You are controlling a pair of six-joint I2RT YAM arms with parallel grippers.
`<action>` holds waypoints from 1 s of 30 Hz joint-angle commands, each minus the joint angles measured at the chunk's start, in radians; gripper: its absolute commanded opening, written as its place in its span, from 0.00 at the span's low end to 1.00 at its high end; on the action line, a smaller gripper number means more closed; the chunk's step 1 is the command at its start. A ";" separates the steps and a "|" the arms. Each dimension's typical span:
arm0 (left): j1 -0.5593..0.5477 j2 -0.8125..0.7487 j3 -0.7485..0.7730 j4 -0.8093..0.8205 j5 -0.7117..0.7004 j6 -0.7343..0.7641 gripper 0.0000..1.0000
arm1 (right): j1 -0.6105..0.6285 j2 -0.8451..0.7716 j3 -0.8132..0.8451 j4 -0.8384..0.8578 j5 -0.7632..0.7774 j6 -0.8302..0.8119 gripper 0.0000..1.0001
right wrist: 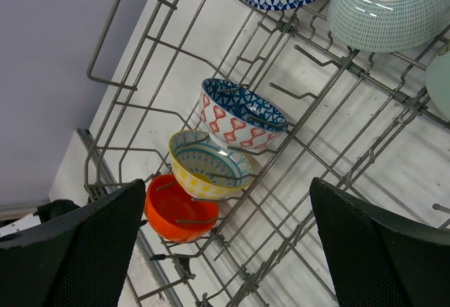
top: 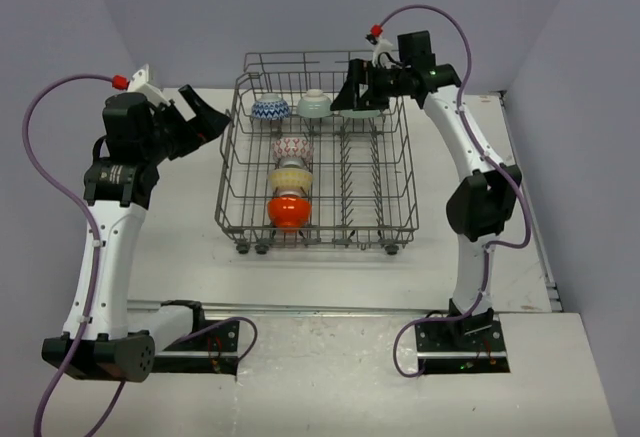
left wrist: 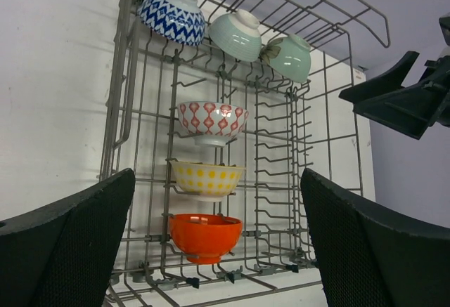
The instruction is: Unload the bowls from the dish rack
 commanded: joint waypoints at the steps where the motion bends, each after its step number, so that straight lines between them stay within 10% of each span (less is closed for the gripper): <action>1: 0.011 -0.028 -0.022 -0.003 0.033 -0.004 1.00 | 0.017 -0.076 -0.013 0.068 -0.036 -0.032 0.99; 30: 0.011 -0.106 -0.100 -0.037 0.056 0.003 1.00 | 0.229 0.076 -0.241 0.160 -0.441 -0.125 0.80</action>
